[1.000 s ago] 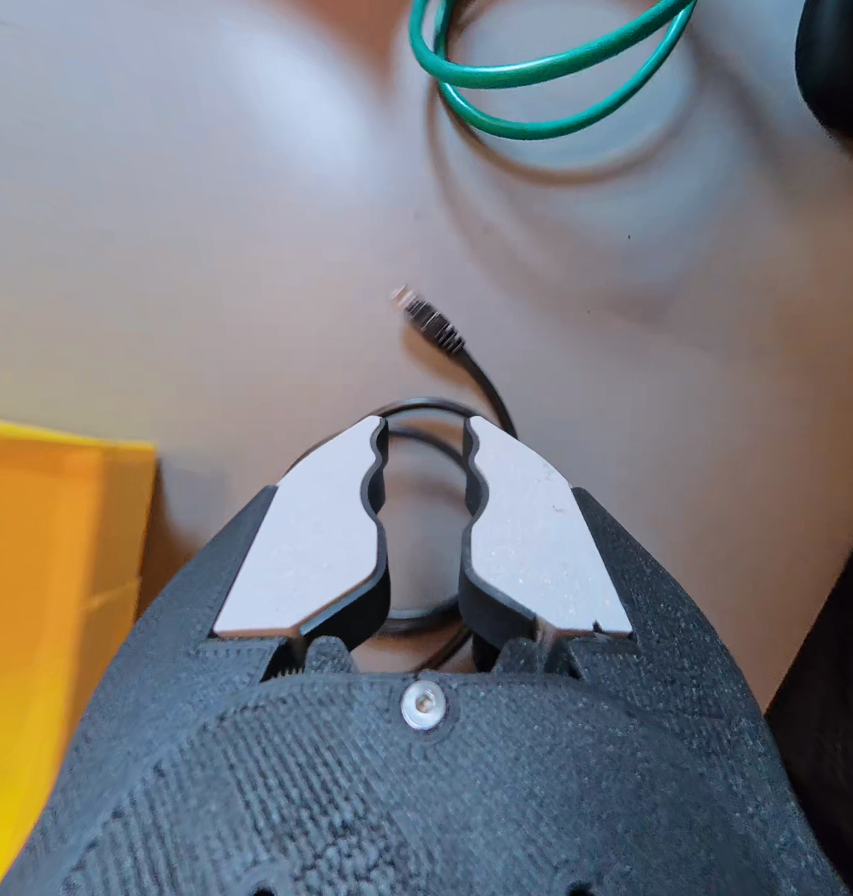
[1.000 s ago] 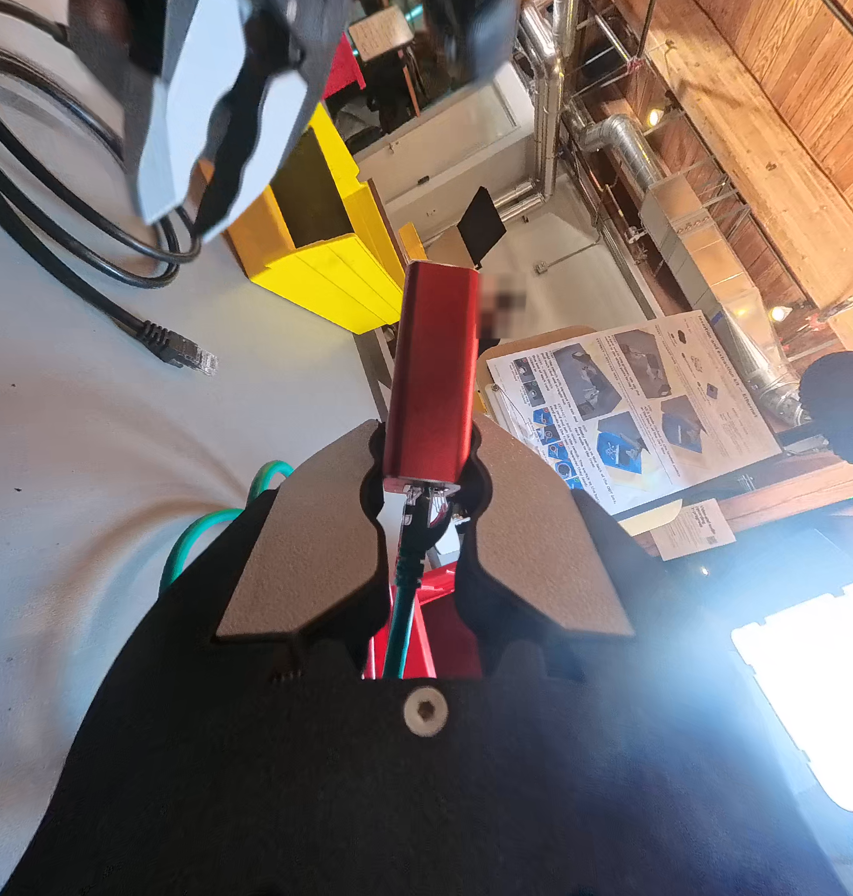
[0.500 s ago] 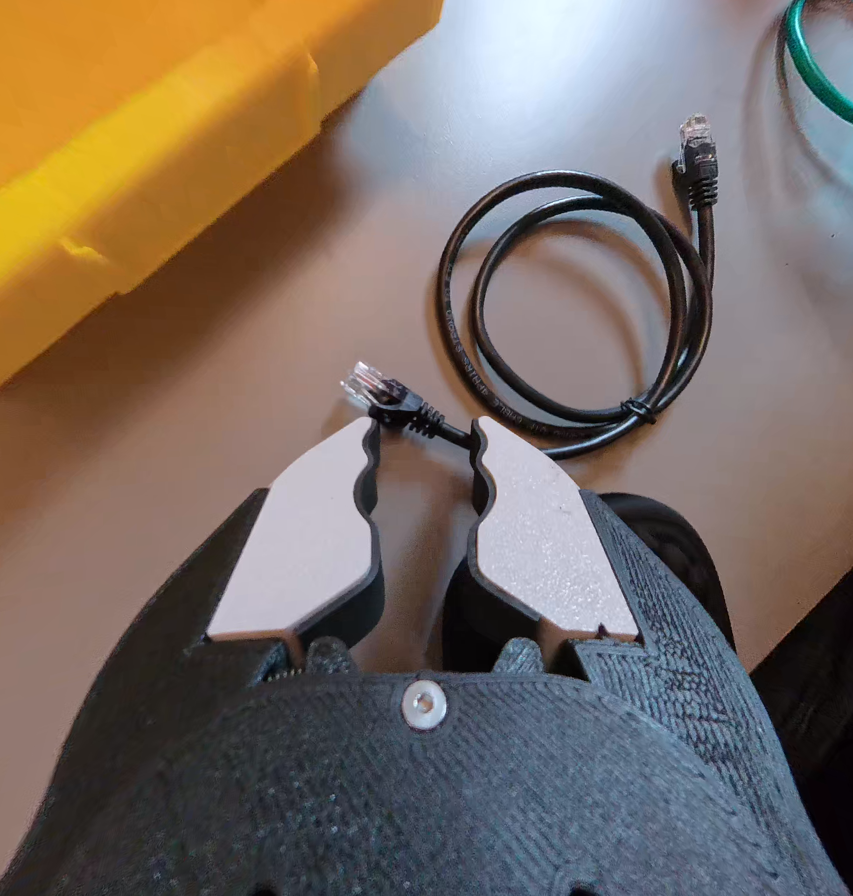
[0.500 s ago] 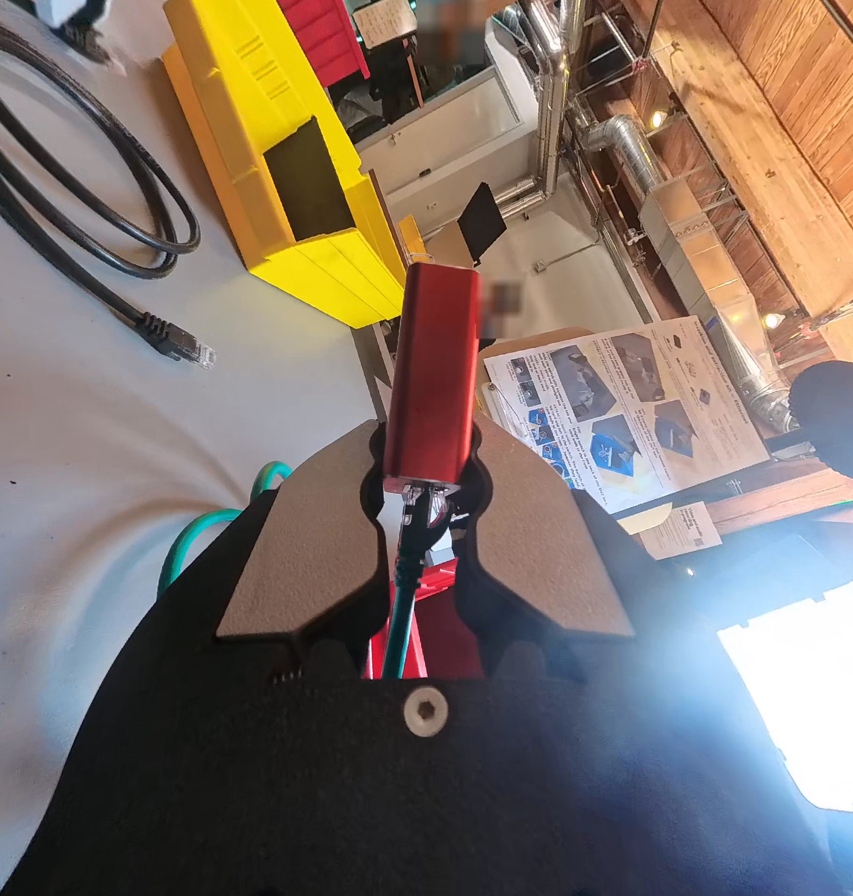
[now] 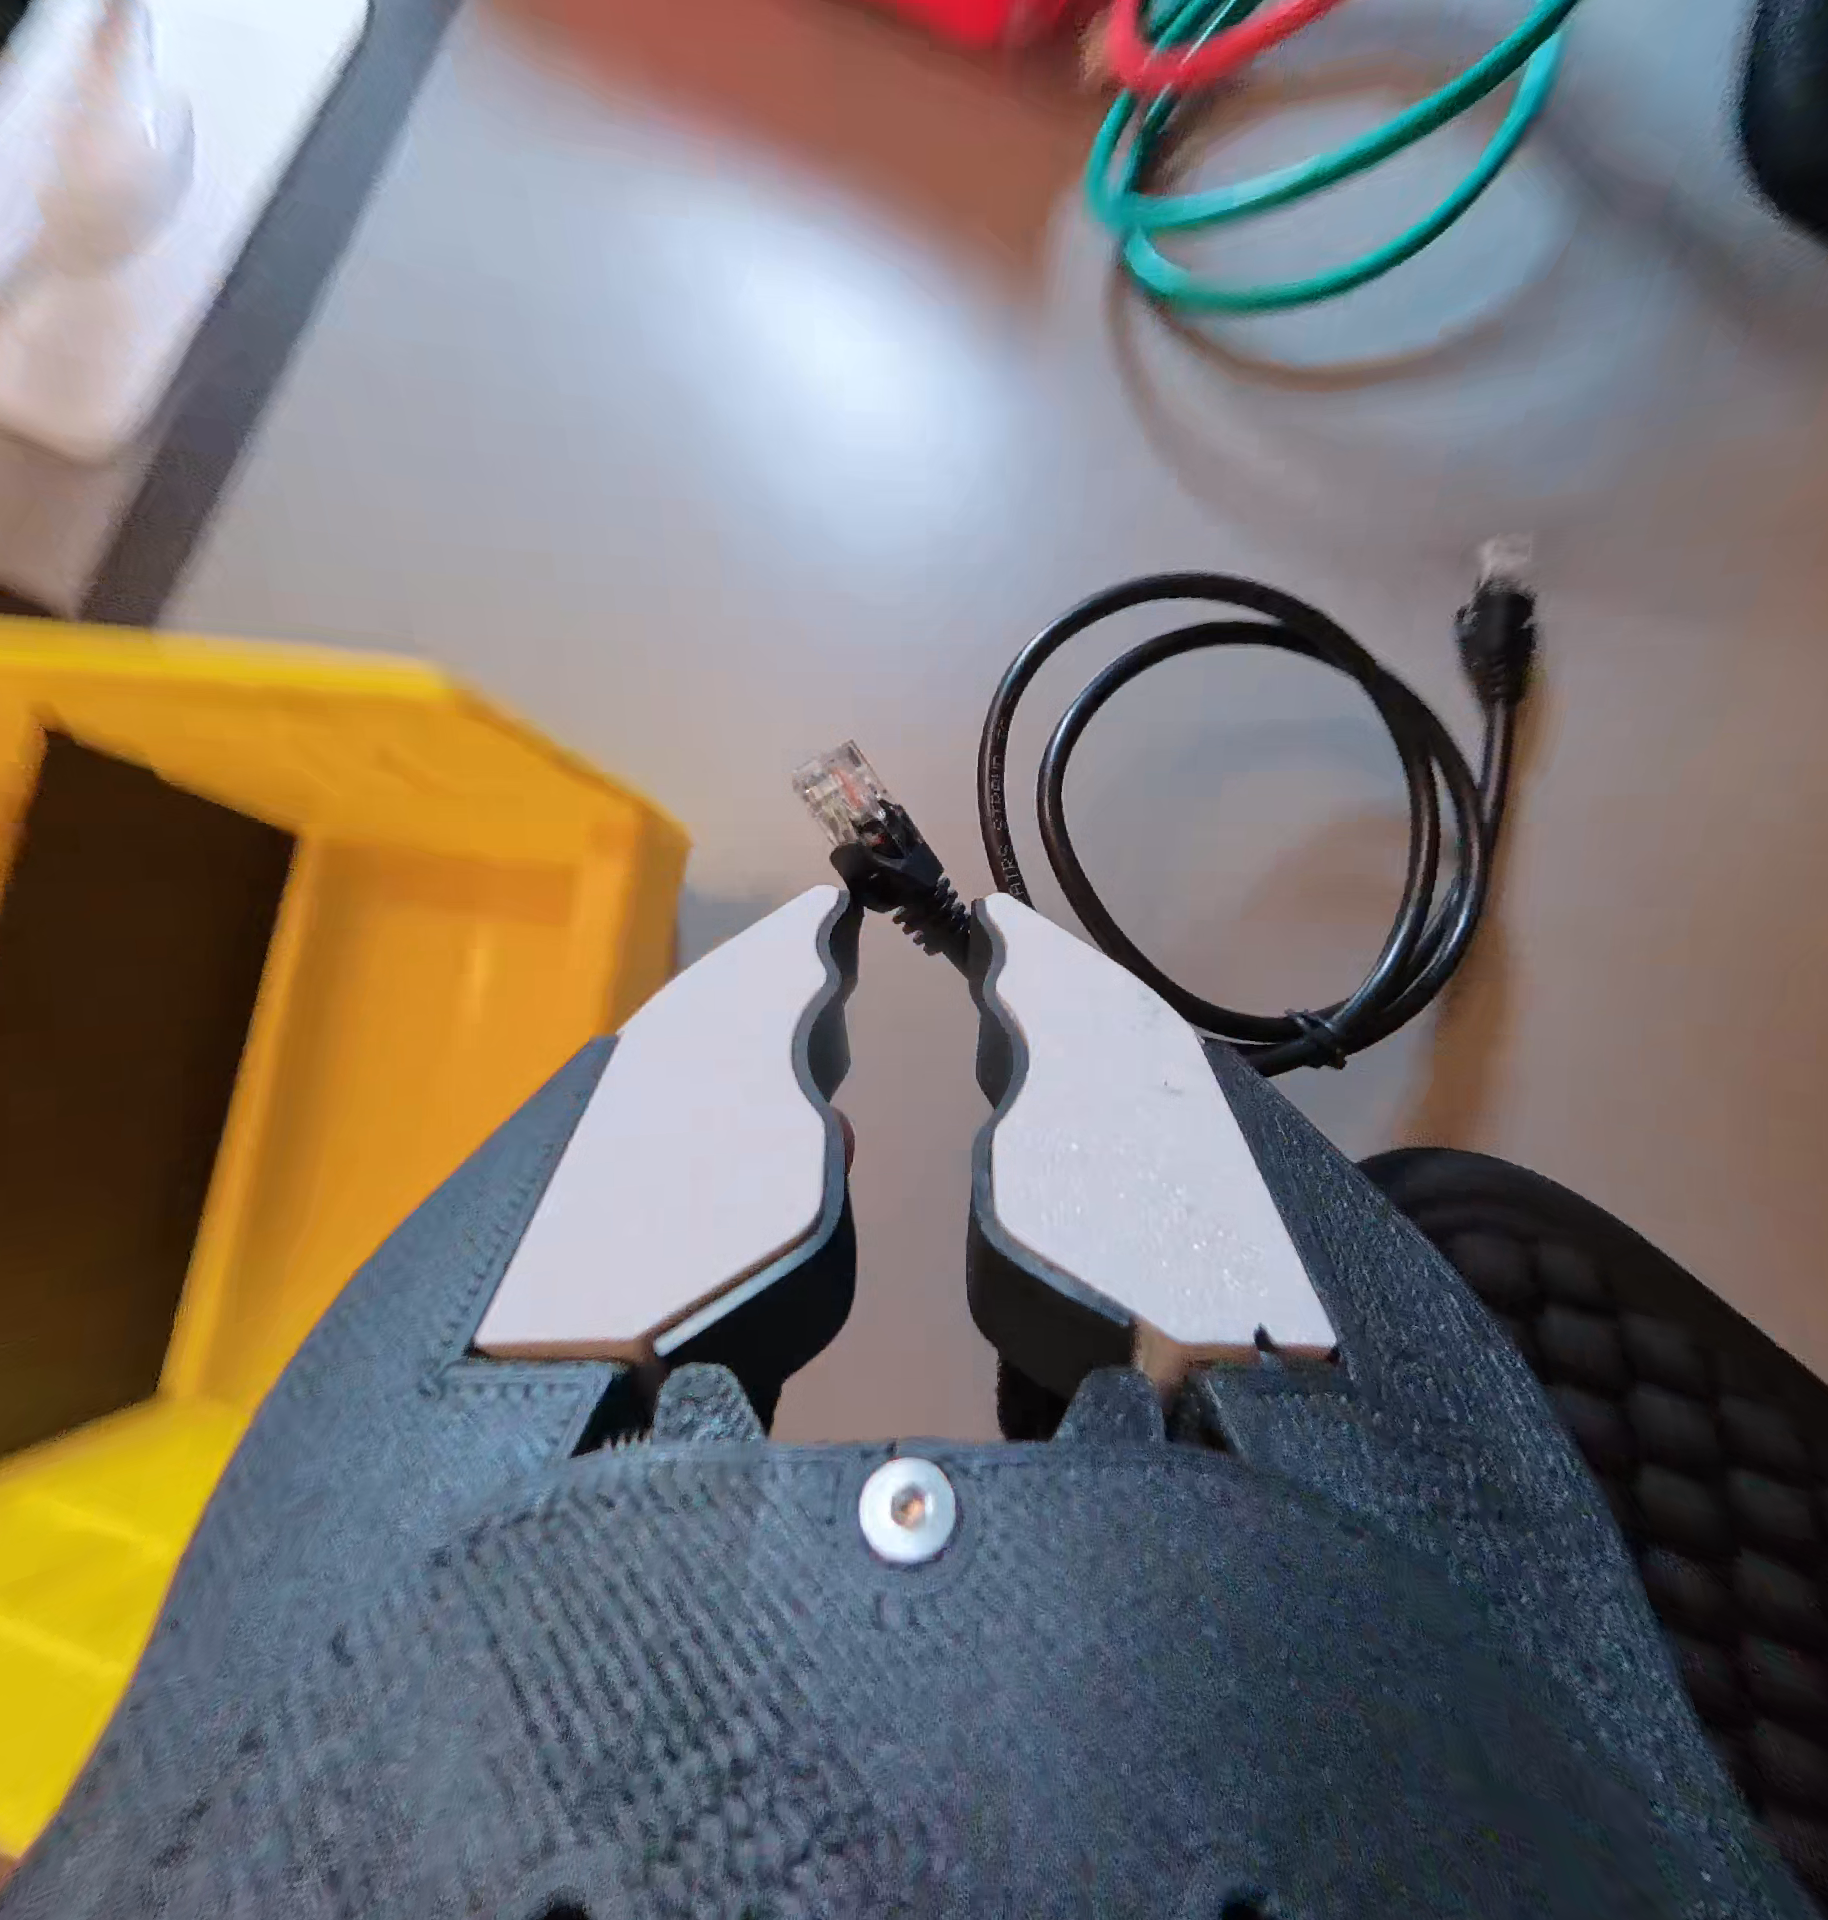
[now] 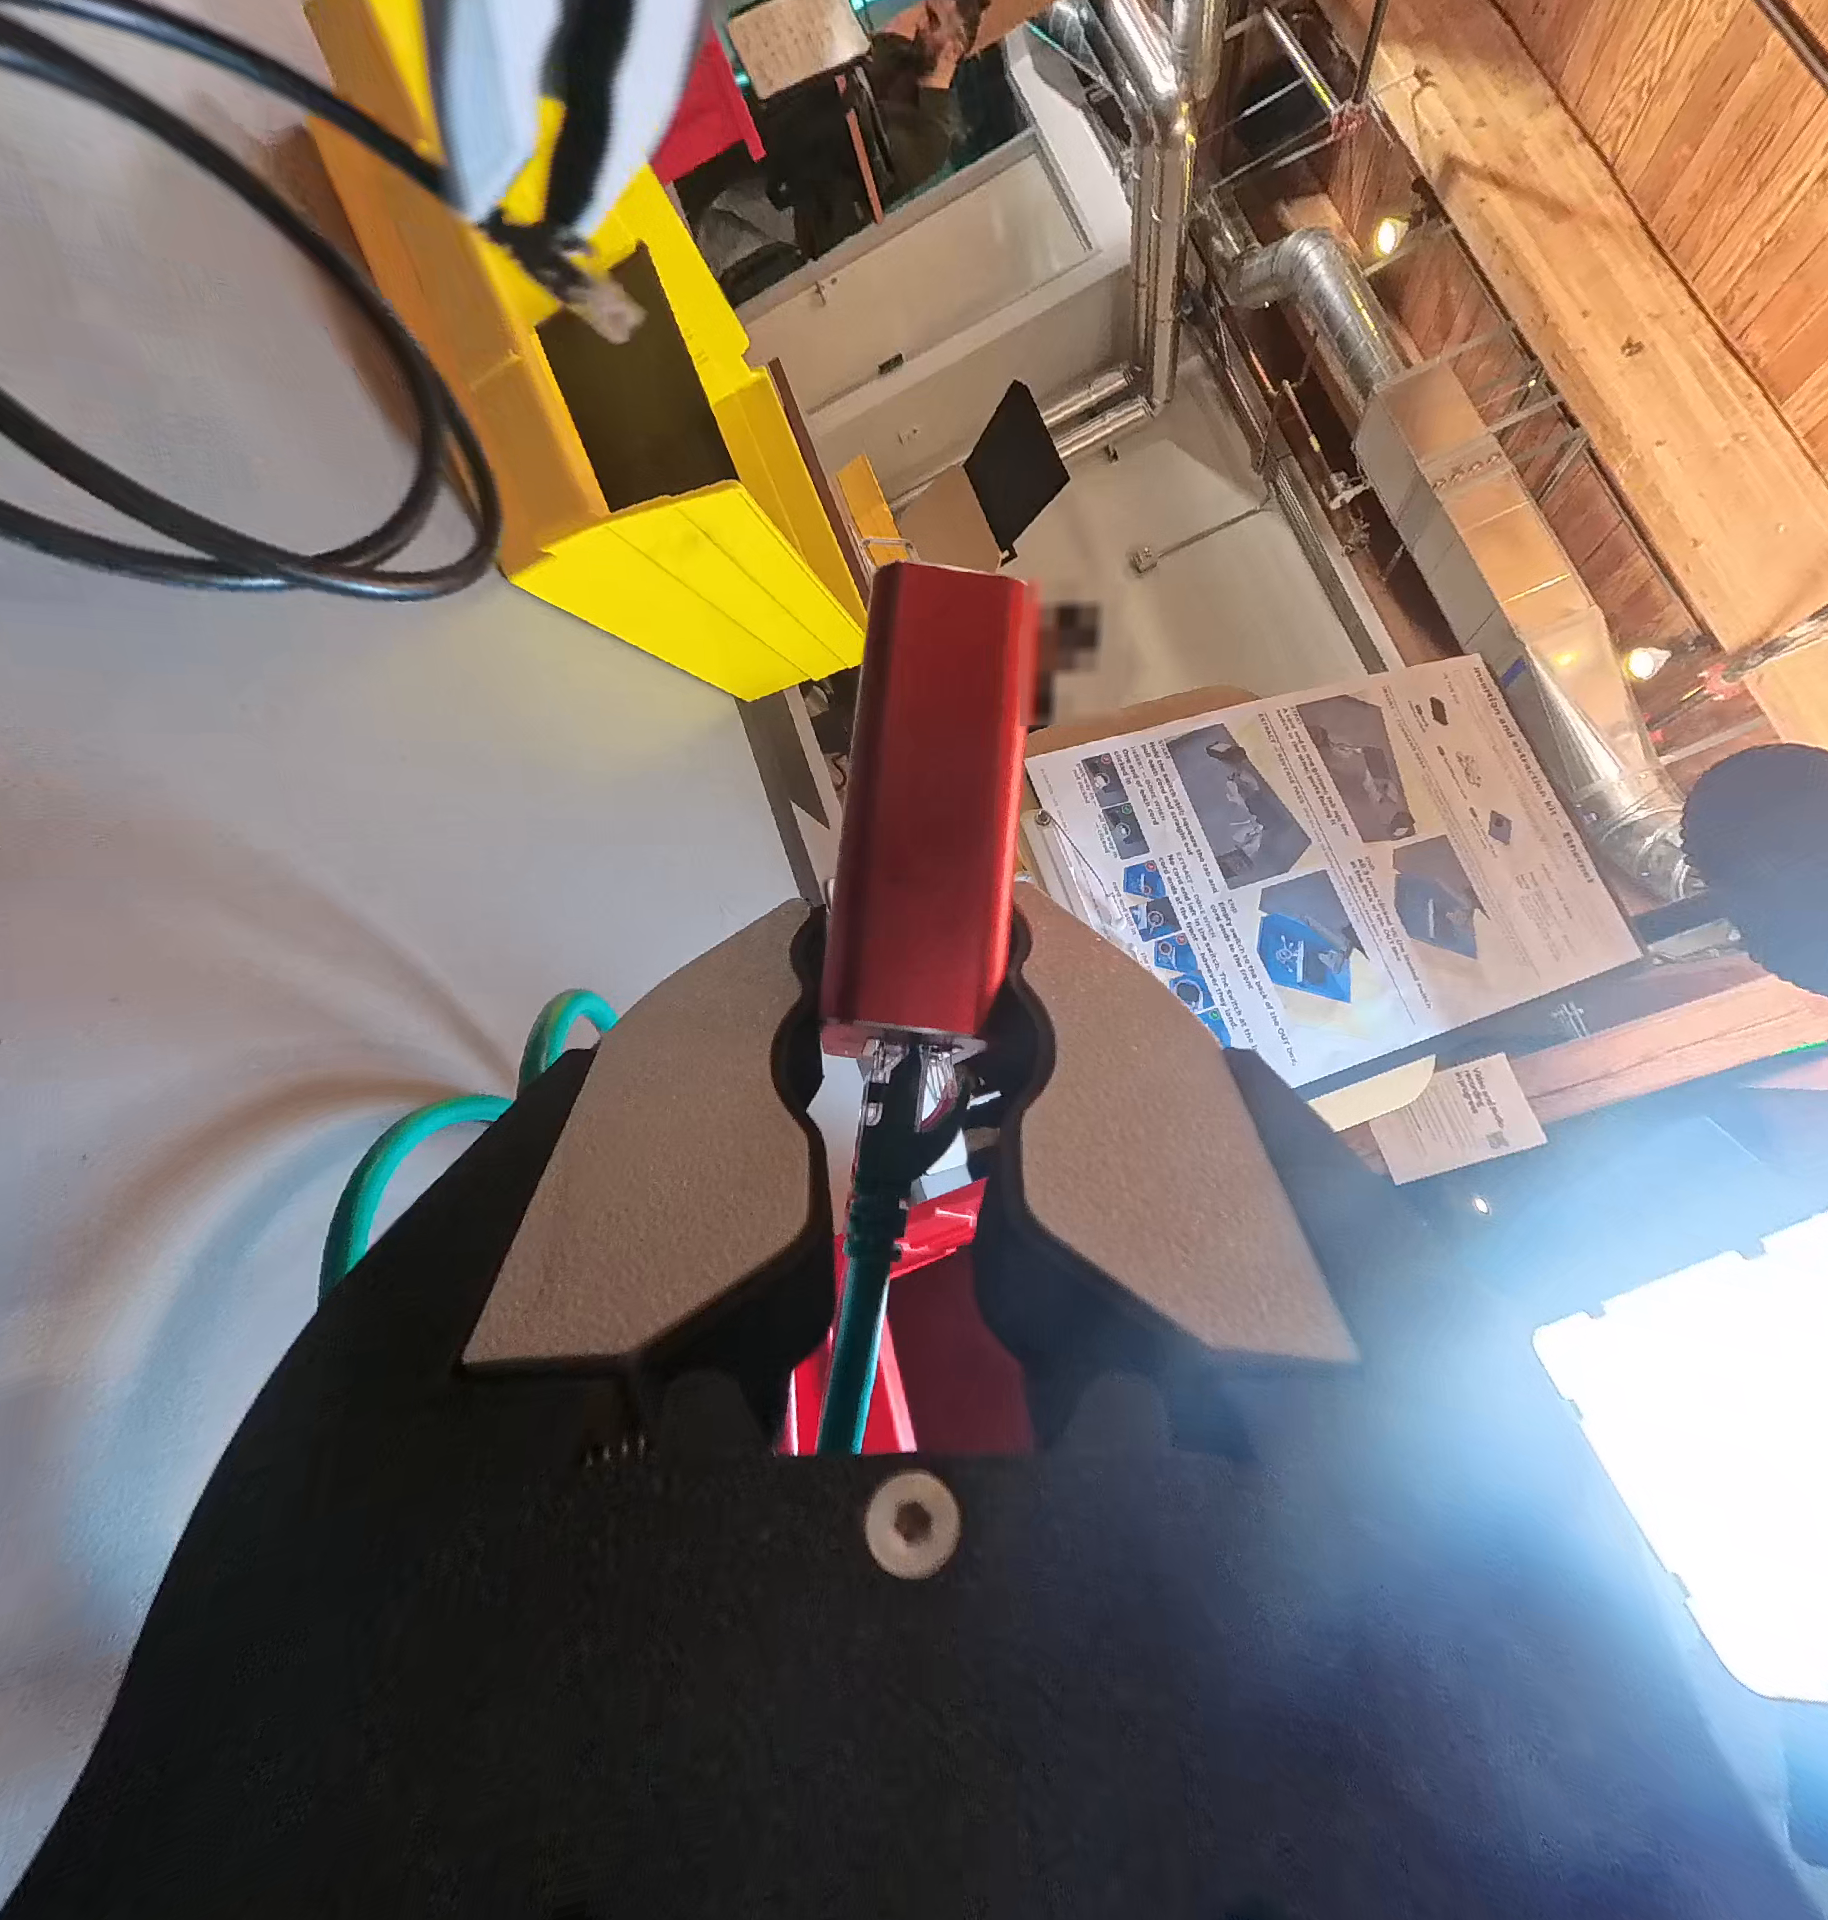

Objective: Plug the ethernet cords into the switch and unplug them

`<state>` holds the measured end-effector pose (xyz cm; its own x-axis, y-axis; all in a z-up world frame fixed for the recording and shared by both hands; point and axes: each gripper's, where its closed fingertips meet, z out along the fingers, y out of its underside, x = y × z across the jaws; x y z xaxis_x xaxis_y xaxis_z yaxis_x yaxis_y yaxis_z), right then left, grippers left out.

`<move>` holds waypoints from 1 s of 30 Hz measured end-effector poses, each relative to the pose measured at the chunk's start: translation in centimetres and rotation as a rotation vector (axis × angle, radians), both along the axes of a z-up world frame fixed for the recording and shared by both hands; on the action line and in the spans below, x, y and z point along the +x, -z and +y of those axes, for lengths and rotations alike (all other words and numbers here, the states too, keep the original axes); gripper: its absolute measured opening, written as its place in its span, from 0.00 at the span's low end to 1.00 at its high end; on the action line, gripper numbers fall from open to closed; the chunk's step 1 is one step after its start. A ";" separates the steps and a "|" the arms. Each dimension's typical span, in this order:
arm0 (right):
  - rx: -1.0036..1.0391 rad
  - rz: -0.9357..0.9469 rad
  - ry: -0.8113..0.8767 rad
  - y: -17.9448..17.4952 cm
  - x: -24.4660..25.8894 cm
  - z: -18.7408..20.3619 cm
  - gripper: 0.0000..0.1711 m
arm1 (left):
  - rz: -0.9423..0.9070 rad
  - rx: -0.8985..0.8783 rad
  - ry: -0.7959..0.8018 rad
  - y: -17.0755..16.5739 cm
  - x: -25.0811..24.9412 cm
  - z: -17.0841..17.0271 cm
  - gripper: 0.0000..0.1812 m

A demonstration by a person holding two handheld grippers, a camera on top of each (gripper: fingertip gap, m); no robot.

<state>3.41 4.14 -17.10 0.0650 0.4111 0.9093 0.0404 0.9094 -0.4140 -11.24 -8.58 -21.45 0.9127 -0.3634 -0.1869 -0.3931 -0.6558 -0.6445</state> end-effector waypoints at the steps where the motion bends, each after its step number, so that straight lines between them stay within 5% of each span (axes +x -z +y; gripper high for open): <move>1: -0.001 0.003 0.002 -0.1 0.1 0.0 0.17 | 0.016 0.024 0.061 -1.6 0.7 0.7 0.10; 7: -0.016 0.016 0.021 -0.3 0.3 0.6 0.16 | 0.029 0.217 0.394 -12.6 5.8 2.5 0.06; 11: -0.019 0.013 0.014 -0.2 0.3 0.5 0.16 | 0.048 0.125 0.517 -14.2 7.1 1.5 0.06; 14: -0.016 0.008 0.007 -0.1 0.1 0.3 0.16 | -0.013 -0.020 0.575 -11.7 8.0 1.5 0.06; 22: 0.019 -0.016 -0.008 0.5 0.8 -0.1 0.16 | -0.168 -0.233 0.468 3.7 10.1 5.3 0.06; 26: 0.054 -0.064 -0.040 1.7 0.7 -0.7 0.16 | -0.233 -0.204 0.387 5.9 10.9 6.2 0.06; 30: 0.112 -0.135 -0.063 3.4 0.9 -1.2 0.16 | -0.251 -0.186 0.388 4.5 10.9 5.9 0.06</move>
<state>4.35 2.94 -20.48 -0.0839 0.3063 0.9482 0.0302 0.9519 -0.3048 -0.37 -2.72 -25.97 0.7124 -0.6912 0.1215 -0.4787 -0.6052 -0.6361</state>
